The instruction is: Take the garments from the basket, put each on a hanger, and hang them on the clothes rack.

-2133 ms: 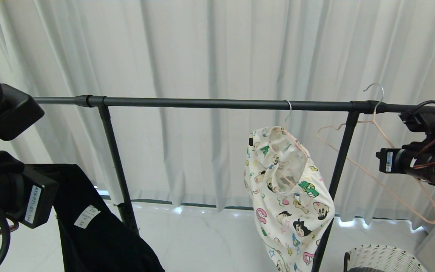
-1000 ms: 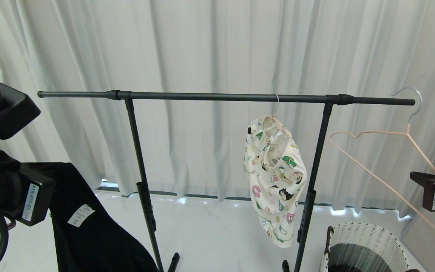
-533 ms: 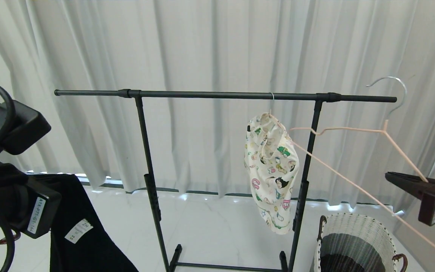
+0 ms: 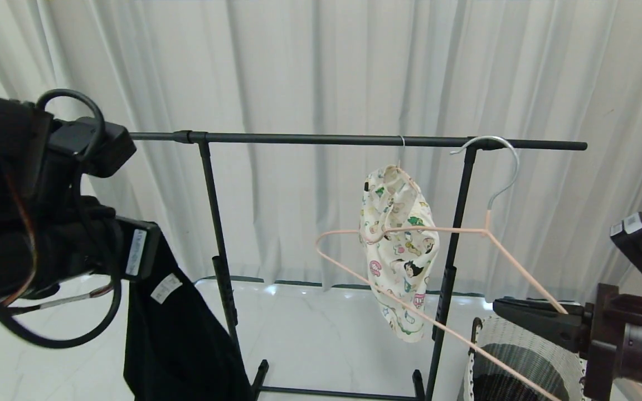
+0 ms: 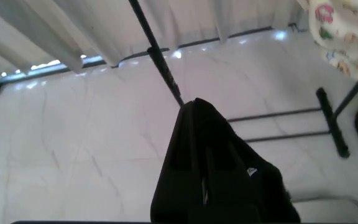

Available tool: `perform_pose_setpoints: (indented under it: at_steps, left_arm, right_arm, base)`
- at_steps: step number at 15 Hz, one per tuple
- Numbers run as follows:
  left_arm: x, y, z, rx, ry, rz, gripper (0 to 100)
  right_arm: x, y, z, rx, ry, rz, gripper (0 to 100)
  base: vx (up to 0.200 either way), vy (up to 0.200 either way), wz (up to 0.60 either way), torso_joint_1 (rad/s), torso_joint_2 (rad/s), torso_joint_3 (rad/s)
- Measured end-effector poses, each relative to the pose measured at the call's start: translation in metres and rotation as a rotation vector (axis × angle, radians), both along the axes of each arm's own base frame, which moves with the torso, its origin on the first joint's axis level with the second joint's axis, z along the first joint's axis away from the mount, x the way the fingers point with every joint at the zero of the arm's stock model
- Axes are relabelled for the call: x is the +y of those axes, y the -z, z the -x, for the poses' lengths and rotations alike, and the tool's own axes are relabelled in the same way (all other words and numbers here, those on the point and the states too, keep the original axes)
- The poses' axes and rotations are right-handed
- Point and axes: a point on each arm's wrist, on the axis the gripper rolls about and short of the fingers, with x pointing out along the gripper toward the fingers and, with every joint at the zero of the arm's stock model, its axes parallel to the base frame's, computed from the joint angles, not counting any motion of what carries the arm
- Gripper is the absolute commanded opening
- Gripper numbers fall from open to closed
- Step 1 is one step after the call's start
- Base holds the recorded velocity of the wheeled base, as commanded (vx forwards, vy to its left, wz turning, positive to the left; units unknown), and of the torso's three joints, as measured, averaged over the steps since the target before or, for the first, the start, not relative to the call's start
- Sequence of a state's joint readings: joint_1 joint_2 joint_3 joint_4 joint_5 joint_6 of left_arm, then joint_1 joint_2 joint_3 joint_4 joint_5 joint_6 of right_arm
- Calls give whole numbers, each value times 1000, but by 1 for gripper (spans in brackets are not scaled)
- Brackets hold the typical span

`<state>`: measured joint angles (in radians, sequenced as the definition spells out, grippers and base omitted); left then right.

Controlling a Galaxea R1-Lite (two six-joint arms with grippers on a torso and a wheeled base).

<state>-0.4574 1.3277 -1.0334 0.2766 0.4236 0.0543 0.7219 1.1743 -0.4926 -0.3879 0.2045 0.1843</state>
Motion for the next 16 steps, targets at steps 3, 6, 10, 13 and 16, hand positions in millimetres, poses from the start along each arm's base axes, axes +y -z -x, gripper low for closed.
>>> perform_pose_setpoints:
  at_steps: [3, 6, 10, 13, 16]
  left_arm:
    - [-20, -7, -32, -20, -34, 21, 0]
    - [-40, -8, -54, -22, -50, 93, 0]
    - [-57, -7, -66, -46, -29, 131, 0]
    - [-60, -2, -70, -32, -30, 128, 0]
    - [-63, 0, -69, -29, -24, 127, 0]
  right_arm:
    - [20, 1, 2, -8, -91, -20, 0]
    - [37, 0, 2, -4, -155, -63, 0]
    - [47, -4, -1, 3, -176, -75, 0]
    - [51, -7, -2, 1, -186, -80, 0]
    - [56, -11, -7, -9, -172, -118, 0]
  base:
    - [0, 0, 0, 0, 0, 0]
    - [0, 0, 0, 0, 0, 0]
    - [0, 0, 0, 0, 0, 0]
    - [0, 0, 0, 0, 0, 0]
    - [0, 0, 0, 0, 0, 0]
